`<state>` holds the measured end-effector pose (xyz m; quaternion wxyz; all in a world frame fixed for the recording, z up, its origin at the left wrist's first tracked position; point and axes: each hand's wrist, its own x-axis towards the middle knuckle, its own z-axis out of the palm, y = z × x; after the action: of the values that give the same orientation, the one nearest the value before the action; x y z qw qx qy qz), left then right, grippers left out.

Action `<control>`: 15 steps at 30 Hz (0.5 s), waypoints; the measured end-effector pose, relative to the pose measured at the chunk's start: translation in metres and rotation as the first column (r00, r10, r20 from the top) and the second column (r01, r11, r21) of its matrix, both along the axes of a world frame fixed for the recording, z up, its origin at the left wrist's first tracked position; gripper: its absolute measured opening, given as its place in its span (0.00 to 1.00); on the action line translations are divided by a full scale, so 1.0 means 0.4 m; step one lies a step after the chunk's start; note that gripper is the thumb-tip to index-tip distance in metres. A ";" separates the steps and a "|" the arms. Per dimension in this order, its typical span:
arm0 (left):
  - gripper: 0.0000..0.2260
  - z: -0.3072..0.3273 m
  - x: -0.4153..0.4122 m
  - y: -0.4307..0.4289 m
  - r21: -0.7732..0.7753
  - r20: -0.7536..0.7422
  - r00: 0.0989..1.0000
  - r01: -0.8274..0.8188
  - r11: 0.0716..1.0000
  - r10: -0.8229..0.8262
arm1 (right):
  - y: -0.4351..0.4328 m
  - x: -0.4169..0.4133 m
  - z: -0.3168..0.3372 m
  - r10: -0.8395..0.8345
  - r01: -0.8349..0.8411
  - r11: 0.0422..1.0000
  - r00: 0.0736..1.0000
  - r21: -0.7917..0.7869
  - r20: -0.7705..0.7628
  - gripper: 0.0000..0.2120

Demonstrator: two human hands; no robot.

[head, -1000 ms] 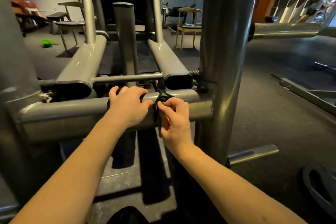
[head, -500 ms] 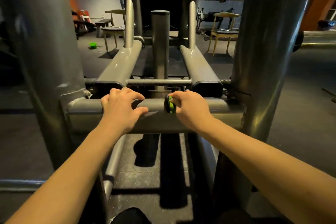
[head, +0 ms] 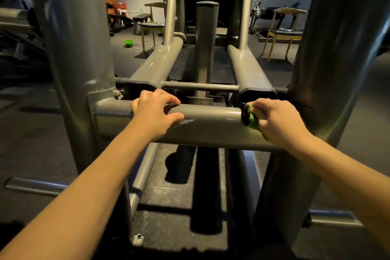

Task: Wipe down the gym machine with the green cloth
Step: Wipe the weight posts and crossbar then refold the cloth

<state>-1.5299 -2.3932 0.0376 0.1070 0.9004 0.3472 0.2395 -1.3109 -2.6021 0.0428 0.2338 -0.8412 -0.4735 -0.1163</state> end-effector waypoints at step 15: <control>0.16 -0.007 -0.003 -0.028 0.039 -0.006 0.999 -0.033 0.999 0.033 | 0.120 -0.101 -0.037 0.245 -0.251 0.958 0.968 0.138 0.059 0.12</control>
<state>-1.5312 -2.4044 0.0350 0.0846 0.8972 0.3575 0.2451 -1.3511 -2.5541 0.0279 0.2968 -0.7535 -0.5704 -0.1375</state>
